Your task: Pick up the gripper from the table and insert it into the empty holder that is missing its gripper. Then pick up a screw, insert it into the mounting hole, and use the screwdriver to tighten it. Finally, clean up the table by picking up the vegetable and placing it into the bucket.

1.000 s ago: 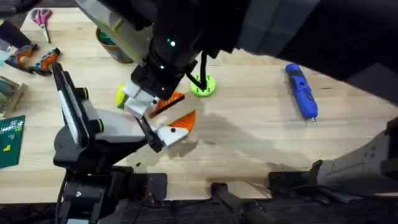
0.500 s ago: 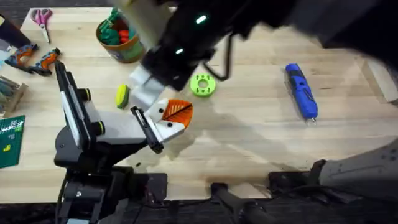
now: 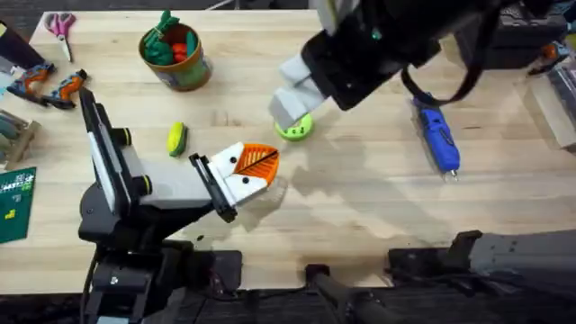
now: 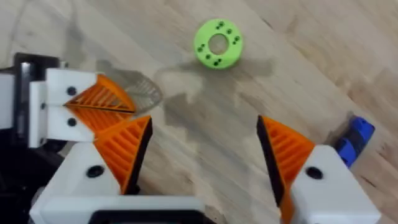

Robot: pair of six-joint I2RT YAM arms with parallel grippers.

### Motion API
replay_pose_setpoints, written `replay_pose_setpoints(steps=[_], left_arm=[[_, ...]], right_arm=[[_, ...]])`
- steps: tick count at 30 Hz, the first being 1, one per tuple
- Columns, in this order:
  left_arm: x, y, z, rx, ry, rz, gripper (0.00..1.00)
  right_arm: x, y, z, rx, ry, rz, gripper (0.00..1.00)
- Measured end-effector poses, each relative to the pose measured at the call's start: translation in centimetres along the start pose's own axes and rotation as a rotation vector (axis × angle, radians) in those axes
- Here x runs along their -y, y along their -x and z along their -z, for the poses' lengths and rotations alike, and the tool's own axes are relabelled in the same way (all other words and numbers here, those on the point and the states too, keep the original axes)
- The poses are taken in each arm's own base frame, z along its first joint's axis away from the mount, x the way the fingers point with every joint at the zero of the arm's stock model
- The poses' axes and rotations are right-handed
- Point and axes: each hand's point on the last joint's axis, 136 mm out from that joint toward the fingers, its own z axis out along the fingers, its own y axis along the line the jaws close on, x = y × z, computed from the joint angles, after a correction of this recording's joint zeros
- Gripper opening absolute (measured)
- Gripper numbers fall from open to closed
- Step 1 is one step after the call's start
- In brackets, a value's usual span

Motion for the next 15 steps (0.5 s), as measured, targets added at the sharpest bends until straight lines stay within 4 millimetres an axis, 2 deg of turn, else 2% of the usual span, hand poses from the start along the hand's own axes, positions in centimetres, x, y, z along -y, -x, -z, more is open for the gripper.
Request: replay_pose_setpoints(steps=[5,15], left_arm=[[0.0,0.0,0.0,0.0,0.0,-0.002,0.004],[0.0,0.0,0.0,0.0,0.0,-0.003,0.004]], right_arm=[[2.4,-2.9,-1.0,-0.047,-0.074,-0.086,0.992],[9.6,-8.6,-2.7,-0.049,-0.131,-0.372,0.993]])
